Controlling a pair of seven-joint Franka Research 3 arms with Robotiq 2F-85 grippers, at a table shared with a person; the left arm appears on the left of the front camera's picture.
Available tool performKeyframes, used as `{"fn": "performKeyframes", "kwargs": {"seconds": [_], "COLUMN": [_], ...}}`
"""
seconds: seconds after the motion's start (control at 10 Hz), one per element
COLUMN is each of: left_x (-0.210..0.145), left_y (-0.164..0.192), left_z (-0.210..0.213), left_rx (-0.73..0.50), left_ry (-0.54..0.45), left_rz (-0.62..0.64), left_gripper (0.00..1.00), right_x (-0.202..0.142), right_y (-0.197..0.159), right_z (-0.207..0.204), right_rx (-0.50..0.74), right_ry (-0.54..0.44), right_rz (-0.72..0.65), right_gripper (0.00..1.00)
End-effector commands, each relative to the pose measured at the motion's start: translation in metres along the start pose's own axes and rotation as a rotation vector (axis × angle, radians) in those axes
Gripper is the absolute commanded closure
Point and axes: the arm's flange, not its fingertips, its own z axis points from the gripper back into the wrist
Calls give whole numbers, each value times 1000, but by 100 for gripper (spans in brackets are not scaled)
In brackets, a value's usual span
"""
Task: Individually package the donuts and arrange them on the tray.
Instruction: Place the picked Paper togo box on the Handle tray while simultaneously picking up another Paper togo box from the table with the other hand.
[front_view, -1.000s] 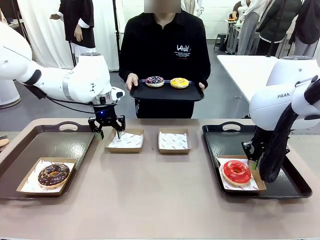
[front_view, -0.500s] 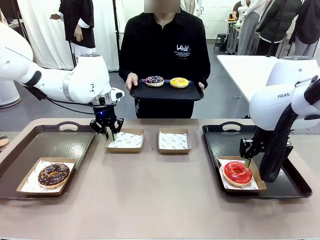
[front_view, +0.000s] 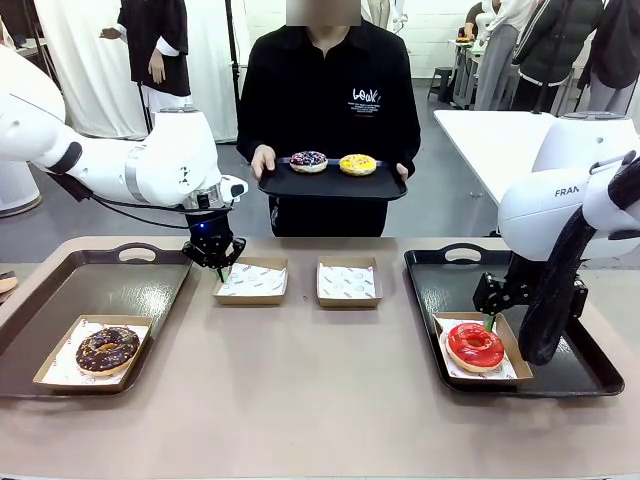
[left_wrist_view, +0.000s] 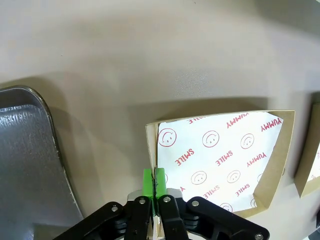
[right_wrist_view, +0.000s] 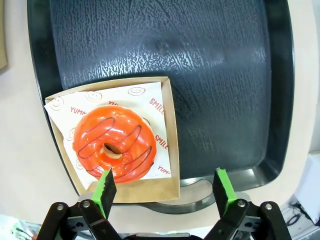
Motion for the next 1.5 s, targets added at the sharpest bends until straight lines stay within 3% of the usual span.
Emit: {"fn": "performKeyframes", "kwargs": {"seconds": [0.0,0.1,0.2,0.5,0.8,1.1,1.4], "left_x": [2,1,-1,-13,-21,-15,9], "left_y": [2,1,-1,-16,-35,-47,-64], "left_z": [2,5,13,70,138,177,175], "left_rx": [-13,7,-8,-79,-80,-61,93], "left_ry": [22,14,28,7,-95,-114,-58], "left_rz": [-12,-10,4,-30,-46,-51,-14], "left_gripper": [100,100,100,100,100,100,100], "right_x": [-17,-21,-28,-45,-67,-97,-108], "right_y": [-6,-11,-23,-125,-211,-261,-286], "right_z": [-3,2,13,49,44,9,-15], "right_rx": [27,61,200,798,1152,1293,1302], "right_ry": [-18,-24,0,4,-62,-97,-105], "right_rz": [3,8,27,11,-46,-103,-130], "right_gripper": [0,0,0,0,0,0,0]}}
